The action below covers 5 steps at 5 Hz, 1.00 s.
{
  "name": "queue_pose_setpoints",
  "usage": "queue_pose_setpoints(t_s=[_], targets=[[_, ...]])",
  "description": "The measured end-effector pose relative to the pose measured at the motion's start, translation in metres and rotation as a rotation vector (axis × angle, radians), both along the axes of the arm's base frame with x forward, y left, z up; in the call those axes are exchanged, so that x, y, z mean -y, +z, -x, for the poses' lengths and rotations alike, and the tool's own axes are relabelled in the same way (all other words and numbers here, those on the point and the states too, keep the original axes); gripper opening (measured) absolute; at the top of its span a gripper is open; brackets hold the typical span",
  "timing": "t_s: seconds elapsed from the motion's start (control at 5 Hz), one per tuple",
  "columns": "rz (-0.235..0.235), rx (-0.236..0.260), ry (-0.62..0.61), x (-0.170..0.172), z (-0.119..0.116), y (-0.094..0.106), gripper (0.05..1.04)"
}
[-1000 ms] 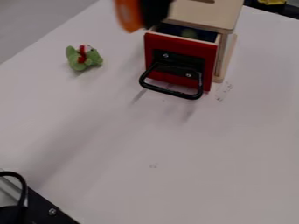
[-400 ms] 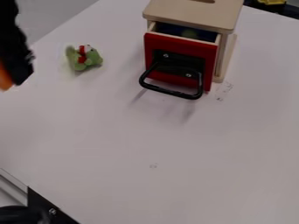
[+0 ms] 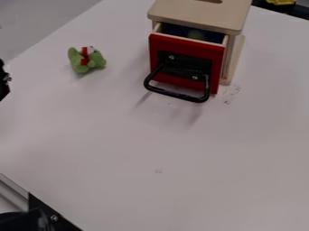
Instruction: Moved the half carrot from the right side to the left side of the cabinet
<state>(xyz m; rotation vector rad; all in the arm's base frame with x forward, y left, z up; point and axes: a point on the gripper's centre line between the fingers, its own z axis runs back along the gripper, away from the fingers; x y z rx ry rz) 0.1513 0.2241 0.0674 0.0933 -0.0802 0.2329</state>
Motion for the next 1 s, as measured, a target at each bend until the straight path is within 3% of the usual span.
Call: queue_pose_setpoints(t_s=[0.6,0.8,1.0], targets=[[-0.001,-0.028,0.042,0.0,-0.02,-0.039,0.668],[0.016,-0.03,0.048,0.005,-0.029,-0.05,0.723],[0.028,-0.053,0.034,0.01,-0.035,-0.054,0.978]])
